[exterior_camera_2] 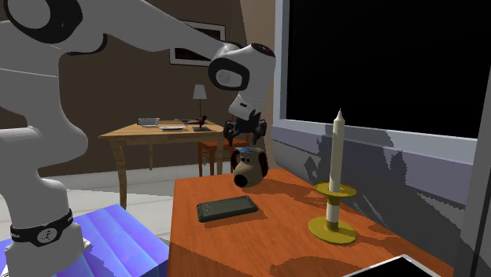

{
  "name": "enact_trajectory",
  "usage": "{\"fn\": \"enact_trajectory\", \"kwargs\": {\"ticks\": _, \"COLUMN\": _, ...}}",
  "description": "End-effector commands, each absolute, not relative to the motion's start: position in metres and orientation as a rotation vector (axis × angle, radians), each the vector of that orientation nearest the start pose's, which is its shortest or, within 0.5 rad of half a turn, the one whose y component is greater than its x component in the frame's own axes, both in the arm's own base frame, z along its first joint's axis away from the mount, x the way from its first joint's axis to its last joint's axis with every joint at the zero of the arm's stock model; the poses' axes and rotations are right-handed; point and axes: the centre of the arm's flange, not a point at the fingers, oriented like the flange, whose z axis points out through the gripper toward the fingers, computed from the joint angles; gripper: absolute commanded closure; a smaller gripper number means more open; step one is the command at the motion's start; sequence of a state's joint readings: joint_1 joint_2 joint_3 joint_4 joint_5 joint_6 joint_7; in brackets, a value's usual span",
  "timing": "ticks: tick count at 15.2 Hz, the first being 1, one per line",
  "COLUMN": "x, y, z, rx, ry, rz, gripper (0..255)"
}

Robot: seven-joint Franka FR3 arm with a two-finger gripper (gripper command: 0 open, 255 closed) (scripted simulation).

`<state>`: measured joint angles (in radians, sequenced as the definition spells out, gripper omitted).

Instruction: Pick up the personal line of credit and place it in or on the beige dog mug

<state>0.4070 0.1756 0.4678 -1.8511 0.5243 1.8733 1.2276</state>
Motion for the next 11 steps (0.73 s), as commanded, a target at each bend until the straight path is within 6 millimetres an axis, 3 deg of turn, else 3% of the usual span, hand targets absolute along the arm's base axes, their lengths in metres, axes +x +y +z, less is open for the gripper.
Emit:
{"fn": "enact_trajectory", "kwargs": {"ticks": 1, "x": 0.365, "y": 0.466, "z": 0.449, "rx": -2.757, "ry": 0.777, "rz": 0.827, "gripper": 0}}
{"fn": "enact_trajectory", "kwargs": {"ticks": 4, "x": 0.382, "y": 0.456, "z": 0.48, "rx": -2.757, "ry": 0.777, "rz": 0.827, "gripper": 0}}
{"fn": "enact_trajectory", "kwargs": {"ticks": 11, "x": 0.382, "y": 0.456, "z": 0.48, "rx": -2.757, "ry": 0.777, "rz": 0.827, "gripper": 0}}
